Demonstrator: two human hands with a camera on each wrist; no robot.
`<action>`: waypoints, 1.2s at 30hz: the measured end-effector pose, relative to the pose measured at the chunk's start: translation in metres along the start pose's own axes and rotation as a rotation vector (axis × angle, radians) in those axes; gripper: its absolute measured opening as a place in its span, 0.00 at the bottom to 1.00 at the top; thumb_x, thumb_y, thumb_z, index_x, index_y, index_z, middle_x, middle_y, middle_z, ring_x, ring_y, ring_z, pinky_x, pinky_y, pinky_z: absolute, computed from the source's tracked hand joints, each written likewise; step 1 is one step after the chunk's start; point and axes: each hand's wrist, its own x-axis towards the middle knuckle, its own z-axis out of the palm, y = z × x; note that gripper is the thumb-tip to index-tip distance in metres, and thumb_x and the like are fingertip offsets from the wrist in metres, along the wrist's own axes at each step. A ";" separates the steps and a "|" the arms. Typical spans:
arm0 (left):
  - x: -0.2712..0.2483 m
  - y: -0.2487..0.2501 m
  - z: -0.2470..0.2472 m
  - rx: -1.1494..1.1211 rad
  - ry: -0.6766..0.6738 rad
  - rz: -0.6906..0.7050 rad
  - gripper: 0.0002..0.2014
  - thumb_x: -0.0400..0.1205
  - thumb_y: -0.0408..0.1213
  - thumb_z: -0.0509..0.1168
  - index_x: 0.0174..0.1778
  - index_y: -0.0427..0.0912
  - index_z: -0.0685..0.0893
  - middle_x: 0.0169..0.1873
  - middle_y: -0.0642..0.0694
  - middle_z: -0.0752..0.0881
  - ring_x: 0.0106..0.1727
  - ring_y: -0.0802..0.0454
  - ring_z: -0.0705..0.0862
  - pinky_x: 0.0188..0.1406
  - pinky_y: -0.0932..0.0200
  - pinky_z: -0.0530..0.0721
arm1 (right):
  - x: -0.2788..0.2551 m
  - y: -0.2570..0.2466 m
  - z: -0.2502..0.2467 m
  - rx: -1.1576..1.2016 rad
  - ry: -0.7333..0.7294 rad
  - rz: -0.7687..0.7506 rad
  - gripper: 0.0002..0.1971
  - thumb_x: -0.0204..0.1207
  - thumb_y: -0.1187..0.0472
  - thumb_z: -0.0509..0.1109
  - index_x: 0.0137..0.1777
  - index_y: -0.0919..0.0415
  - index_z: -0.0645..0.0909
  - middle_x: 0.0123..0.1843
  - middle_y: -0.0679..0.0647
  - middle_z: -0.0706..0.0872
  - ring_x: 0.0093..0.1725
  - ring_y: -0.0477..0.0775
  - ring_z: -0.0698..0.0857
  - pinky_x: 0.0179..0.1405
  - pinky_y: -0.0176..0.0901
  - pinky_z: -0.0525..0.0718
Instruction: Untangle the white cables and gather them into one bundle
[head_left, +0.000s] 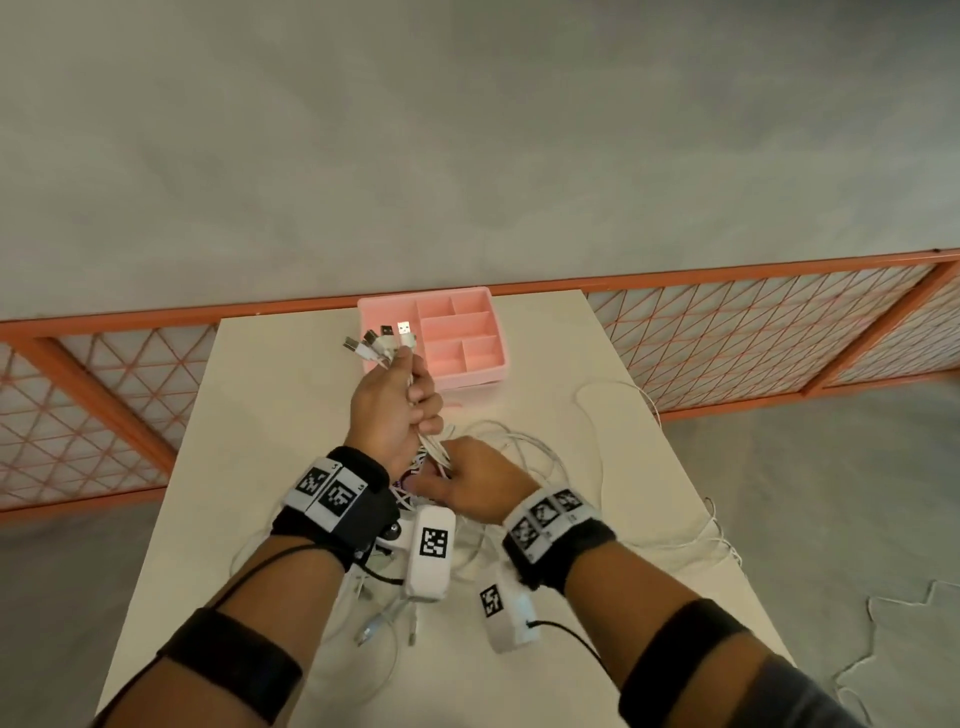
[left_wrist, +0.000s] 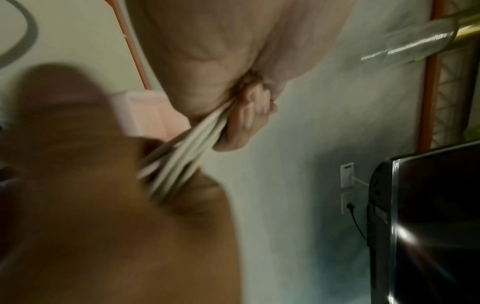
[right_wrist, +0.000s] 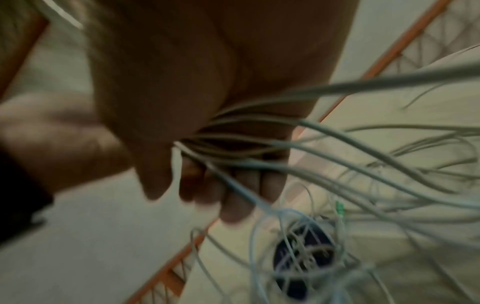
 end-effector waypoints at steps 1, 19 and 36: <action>0.001 0.005 -0.004 -0.010 0.009 0.022 0.16 0.91 0.45 0.54 0.39 0.44 0.74 0.23 0.51 0.66 0.20 0.58 0.61 0.18 0.65 0.62 | 0.002 0.003 0.006 -0.050 0.030 -0.004 0.16 0.81 0.47 0.69 0.37 0.57 0.79 0.30 0.50 0.83 0.29 0.46 0.80 0.35 0.42 0.78; 0.005 0.013 -0.056 0.007 0.162 -0.041 0.18 0.92 0.47 0.52 0.37 0.47 0.73 0.20 0.55 0.63 0.16 0.60 0.57 0.12 0.69 0.54 | -0.097 0.201 -0.150 -0.815 0.440 0.728 0.14 0.84 0.47 0.60 0.41 0.51 0.80 0.35 0.49 0.85 0.38 0.55 0.85 0.50 0.48 0.83; -0.021 -0.039 -0.050 0.330 -0.017 -0.201 0.16 0.91 0.46 0.54 0.40 0.43 0.74 0.22 0.51 0.63 0.18 0.58 0.58 0.16 0.70 0.56 | -0.068 0.184 -0.092 -0.667 -0.116 0.845 0.26 0.69 0.57 0.75 0.68 0.49 0.78 0.70 0.52 0.78 0.69 0.58 0.79 0.70 0.47 0.78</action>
